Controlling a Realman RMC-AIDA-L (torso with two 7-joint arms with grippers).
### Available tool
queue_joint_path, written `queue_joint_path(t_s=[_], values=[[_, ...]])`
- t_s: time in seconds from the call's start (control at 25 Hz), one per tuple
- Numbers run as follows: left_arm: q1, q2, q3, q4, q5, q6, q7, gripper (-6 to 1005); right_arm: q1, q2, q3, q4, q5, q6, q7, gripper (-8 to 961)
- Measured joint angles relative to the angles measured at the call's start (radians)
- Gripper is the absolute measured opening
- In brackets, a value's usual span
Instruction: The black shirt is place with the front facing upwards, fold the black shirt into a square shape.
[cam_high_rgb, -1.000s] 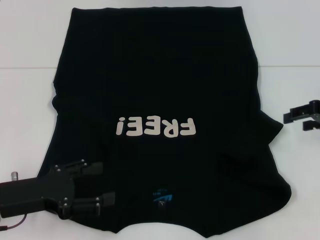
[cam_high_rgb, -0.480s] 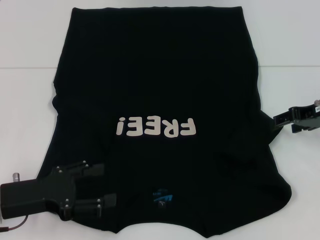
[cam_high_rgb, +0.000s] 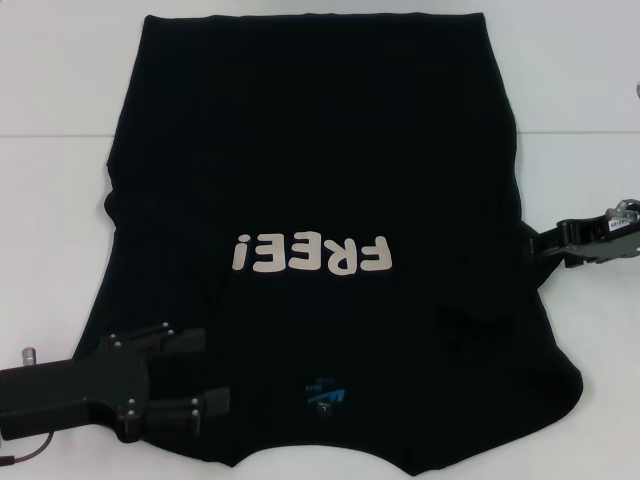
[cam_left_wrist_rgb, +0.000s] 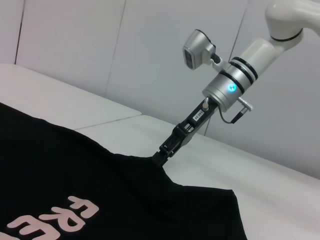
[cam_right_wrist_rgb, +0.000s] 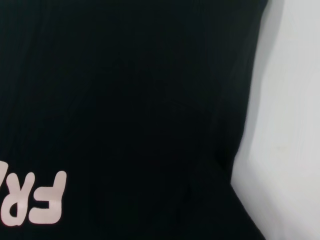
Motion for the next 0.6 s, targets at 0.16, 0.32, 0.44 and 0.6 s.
queue_joint_path(t_s=[0.16, 0.32, 0.44, 0.6], values=[[0.0, -0.001, 0.0, 0.0, 0.0, 0.0, 0.0, 873, 0.001, 0.001, 0.004, -0.007, 0.0, 0.001, 0.005, 662], [0.0, 0.0, -0.001, 0.0, 0.0, 0.0, 0.0, 873, -0.003, 0.002, 0.006, -0.01, 0.001, 0.001, 0.003, 620], [0.0, 0.0, -0.001, 0.0, 0.0, 0.0, 0.0, 872, -0.003, 0.002, 0.006, -0.011, 0.002, 0.001, 0.001, 537], [0.0, 0.001, -0.001, 0.0, 0.0, 0.0, 0.0, 872, 0.0, 0.002, 0.007, -0.011, 0.003, 0.001, 0.001, 392]])
